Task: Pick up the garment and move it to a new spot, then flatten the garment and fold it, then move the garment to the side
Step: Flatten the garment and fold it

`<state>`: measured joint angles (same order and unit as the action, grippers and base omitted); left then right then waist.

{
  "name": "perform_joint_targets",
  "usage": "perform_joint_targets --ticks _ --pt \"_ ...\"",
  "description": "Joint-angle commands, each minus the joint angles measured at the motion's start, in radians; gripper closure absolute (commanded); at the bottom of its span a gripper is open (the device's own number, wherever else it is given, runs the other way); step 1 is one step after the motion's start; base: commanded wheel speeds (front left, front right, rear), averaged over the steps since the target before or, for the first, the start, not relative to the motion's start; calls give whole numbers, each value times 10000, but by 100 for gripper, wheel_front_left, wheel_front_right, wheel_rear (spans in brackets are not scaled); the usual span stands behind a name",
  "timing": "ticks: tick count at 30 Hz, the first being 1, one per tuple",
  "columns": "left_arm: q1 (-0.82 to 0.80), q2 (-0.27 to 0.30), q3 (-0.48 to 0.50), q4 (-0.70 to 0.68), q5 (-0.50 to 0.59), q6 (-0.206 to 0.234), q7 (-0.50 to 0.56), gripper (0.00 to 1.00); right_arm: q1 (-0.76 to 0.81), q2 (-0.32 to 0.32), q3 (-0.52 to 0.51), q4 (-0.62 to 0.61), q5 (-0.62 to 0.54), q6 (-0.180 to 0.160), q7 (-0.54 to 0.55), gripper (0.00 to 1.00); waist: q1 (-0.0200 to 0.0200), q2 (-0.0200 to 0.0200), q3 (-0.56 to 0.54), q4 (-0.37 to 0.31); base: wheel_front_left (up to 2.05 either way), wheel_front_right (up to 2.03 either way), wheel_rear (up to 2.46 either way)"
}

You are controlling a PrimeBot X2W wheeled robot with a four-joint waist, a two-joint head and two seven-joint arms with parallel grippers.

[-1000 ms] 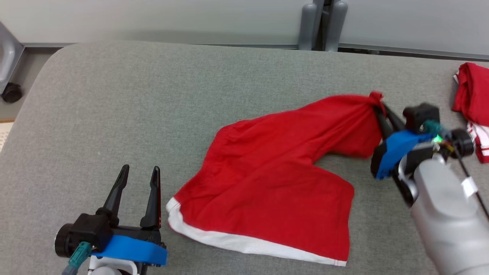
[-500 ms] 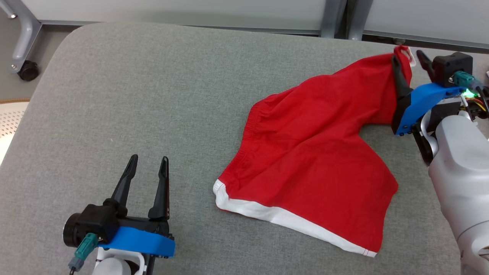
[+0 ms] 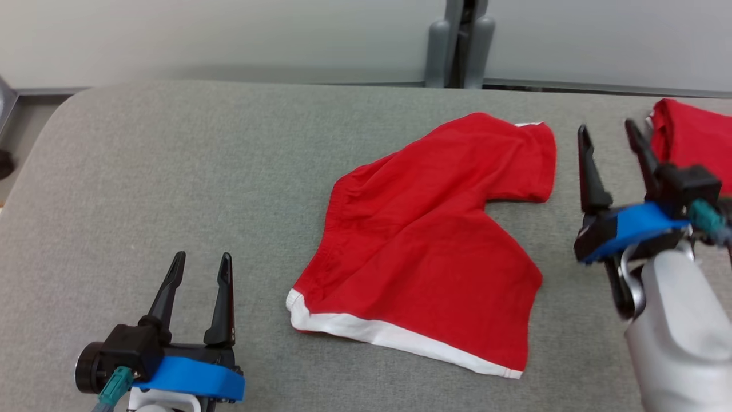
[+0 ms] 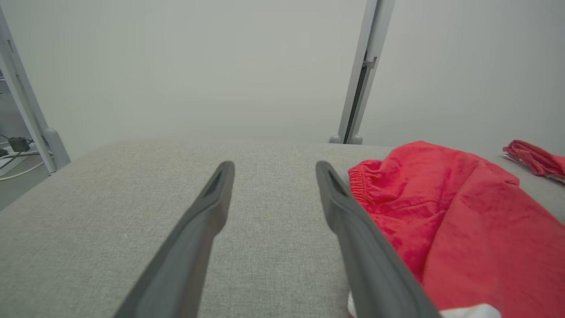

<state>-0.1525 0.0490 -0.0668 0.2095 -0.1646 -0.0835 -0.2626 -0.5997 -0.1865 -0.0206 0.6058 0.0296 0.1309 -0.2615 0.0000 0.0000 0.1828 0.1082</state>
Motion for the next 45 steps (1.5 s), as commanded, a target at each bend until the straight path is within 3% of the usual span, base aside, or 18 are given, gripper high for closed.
perform_joint_targets --ticks 1,9,21,37,45 --pt "133 35 56 20 51 -63 -28 0 308 81 -16 -243 80 -4 -45 0 0 0 -261 -252 0 0 0" --pt "605 35 355 74 233 -156 -30 0 3092 761 -105 -2833 372 -4 -44 0 0 0 -881 -685 0 0 0" --pt "1029 36 538 68 279 -242 -30 0 5495 1299 3 -4527 769 -4 -47 0 0 0 -1210 -957 0 0 0" --pt "807 34 510 339 274 -304 -30 0 5985 1375 448 -4094 923 -4 -47 0 0 0 -1377 -963 0 0 0" --pt "35 238 8 1745 122 -437 -28 0 6079 1374 1135 -2997 956 -4 -46 0 0 0 -1139 -1110 0 0 0"
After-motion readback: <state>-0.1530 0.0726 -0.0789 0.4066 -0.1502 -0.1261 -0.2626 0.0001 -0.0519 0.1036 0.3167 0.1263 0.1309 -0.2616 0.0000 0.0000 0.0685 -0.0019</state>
